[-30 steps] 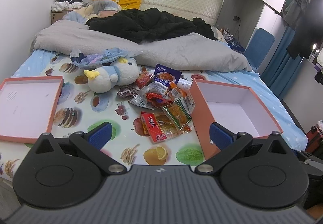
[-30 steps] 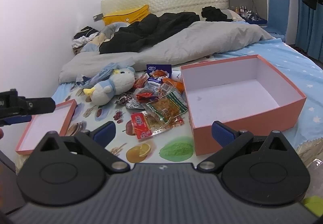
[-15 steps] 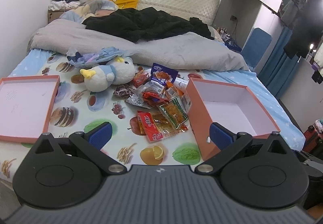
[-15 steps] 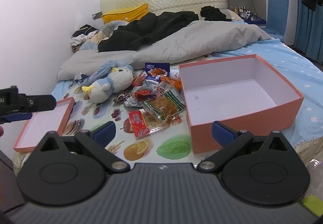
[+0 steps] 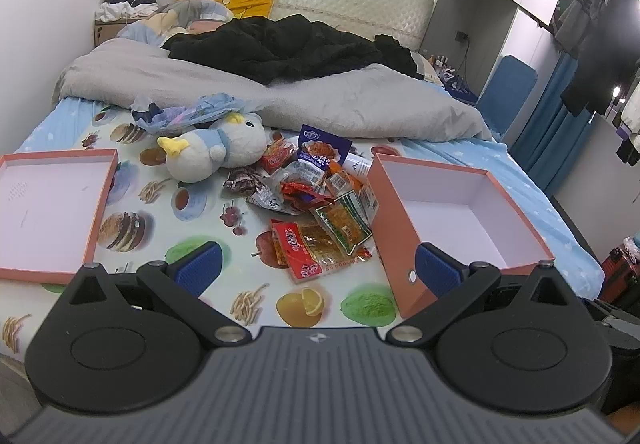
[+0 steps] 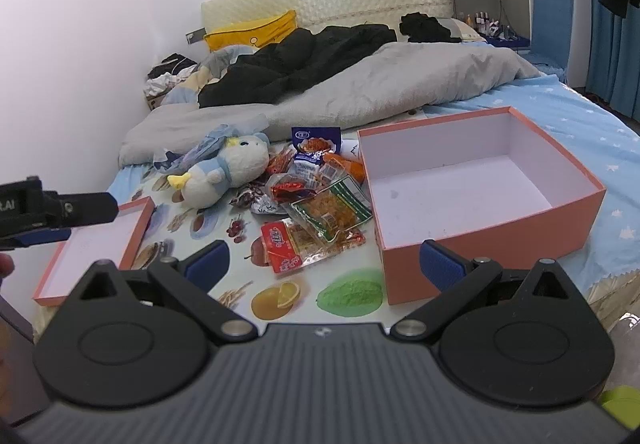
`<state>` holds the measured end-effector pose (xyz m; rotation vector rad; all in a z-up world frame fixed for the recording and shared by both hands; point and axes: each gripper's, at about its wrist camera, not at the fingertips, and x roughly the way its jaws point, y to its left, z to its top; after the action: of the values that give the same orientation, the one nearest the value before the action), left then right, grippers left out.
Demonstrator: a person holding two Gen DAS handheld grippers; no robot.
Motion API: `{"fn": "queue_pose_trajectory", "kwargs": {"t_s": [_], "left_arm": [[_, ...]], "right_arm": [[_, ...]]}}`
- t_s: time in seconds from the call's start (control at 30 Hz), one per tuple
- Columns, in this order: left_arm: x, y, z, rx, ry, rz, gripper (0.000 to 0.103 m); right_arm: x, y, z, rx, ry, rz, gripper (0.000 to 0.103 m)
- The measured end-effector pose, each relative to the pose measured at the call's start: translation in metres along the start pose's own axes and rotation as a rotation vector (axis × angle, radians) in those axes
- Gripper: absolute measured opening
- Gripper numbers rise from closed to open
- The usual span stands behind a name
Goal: Organize snacks
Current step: 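Move both tools toward the pile of snack packets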
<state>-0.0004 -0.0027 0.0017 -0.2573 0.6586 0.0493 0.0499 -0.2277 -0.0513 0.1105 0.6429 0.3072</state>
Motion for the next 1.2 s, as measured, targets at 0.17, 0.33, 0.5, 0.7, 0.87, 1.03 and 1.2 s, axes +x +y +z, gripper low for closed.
{"fn": "queue_pose_trajectory", "kwargs": {"t_s": [0.17, 0.33, 0.5, 0.7, 0.87, 1.03, 1.2], "left_arm": [[0.001, 0.001, 0.0, -0.004, 0.006, 0.0, 0.103], [0.002, 0.001, -0.002, -0.005, 0.008, 0.001, 0.103], [0.006, 0.001, -0.006, -0.001, 0.017, 0.0, 0.103], [0.011, 0.003, -0.008, -0.005, 0.036, -0.009, 0.103], [0.018, 0.006, -0.009, -0.017, 0.051, -0.001, 0.103], [0.02, 0.007, -0.009, -0.007, 0.054, 0.004, 0.103], [0.028, 0.01, -0.008, -0.028, 0.077, -0.017, 0.103]], "right_arm": [[0.0, 0.0, 0.0, 0.004, -0.001, 0.003, 0.103], [0.002, 0.0, -0.002, 0.004, 0.013, 0.002, 0.103], [0.004, 0.0, -0.003, 0.003, 0.008, 0.018, 0.103], [0.007, -0.001, -0.006, 0.007, 0.035, 0.015, 0.103], [0.012, -0.003, -0.006, 0.016, 0.049, 0.005, 0.103], [0.017, -0.008, -0.009, 0.041, 0.058, -0.016, 0.103], [0.023, -0.013, -0.011, 0.037, 0.084, 0.003, 0.1]]}}
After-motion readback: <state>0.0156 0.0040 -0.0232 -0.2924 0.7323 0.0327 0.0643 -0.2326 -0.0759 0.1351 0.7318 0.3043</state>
